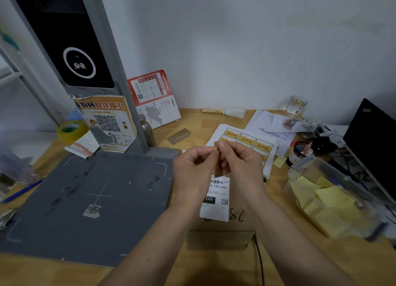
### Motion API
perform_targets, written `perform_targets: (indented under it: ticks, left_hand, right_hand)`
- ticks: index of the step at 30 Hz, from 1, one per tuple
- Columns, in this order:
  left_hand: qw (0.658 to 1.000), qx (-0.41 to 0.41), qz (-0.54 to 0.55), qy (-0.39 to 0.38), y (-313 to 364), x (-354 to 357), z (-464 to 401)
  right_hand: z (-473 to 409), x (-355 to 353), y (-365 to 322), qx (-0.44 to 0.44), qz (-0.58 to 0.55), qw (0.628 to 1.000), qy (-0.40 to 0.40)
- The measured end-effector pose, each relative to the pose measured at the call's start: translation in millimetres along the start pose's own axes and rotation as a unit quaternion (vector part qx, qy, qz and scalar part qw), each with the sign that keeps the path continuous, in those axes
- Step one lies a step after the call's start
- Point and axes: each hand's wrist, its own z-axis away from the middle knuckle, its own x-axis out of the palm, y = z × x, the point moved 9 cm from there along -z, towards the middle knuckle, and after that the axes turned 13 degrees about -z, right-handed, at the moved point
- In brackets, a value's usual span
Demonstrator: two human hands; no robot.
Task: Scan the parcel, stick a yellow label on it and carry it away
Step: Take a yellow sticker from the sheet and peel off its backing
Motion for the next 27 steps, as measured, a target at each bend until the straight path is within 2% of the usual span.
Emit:
perform_targets:
  ticks: [6, 20, 27]
  left_hand:
    - [1.0, 0.005, -0.004, 0.0, 1.9, 1.2, -0.8]
    - [1.0, -0.008, -0.016, -0.001, 3.7, -1.4, -1.0]
    - [0.997, -0.049, 0.041, -0.03, -0.3, 2.1, 0.4]
  right_hand:
    - [-2.9, -0.2, 3.0, 0.028, -0.021, 0.999, 0.002]
    - [0.9, 5.0, -2.8, 0.014, -0.001, 1.0, -0.018]
    - [0.5, 7.7, -6.6, 0.0, 0.039, 0.999, -0.037]
